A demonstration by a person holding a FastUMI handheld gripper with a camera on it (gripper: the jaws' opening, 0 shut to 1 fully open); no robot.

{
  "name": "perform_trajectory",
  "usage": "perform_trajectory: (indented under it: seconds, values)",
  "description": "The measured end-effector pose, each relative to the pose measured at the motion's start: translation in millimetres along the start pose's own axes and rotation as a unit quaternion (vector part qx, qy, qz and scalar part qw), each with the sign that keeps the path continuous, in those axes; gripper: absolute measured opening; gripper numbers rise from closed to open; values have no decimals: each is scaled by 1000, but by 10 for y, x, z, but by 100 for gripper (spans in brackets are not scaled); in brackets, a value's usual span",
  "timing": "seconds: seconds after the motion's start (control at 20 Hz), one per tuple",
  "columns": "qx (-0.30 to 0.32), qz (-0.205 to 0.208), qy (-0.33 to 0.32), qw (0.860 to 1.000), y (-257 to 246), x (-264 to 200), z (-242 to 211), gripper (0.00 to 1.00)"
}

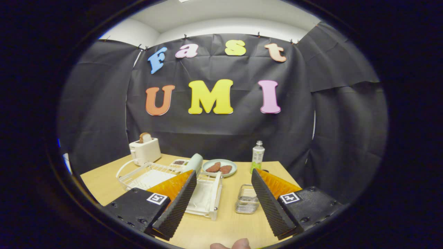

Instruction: Take the plate from the dish rack, then take the spoon from the basket and place it into the plate.

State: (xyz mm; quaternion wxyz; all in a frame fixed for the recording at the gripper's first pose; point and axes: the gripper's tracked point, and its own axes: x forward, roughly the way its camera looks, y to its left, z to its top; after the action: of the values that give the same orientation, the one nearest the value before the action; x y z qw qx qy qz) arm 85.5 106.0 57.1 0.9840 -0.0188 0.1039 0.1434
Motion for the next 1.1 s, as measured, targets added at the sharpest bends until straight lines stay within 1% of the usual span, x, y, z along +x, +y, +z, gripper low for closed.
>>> perform_trajectory:
  seconds: [0.15,0.3,0.45,0.65,0.9,1.0,1.1]
  values:
    - [6,35,79,996,250,375,147,100]
    - [14,55,163,985,448,715,164,100]
    - [38,53,227,972,504,1068,108,100]
    - [64,30,287,955,520,1422,-61,100]
    - [98,13,366,925,569,1657,-442,100]
    - [111,6,383,917,592,1707,-525,98]
    - [124,-5,401,908,597,1728,-622,88]
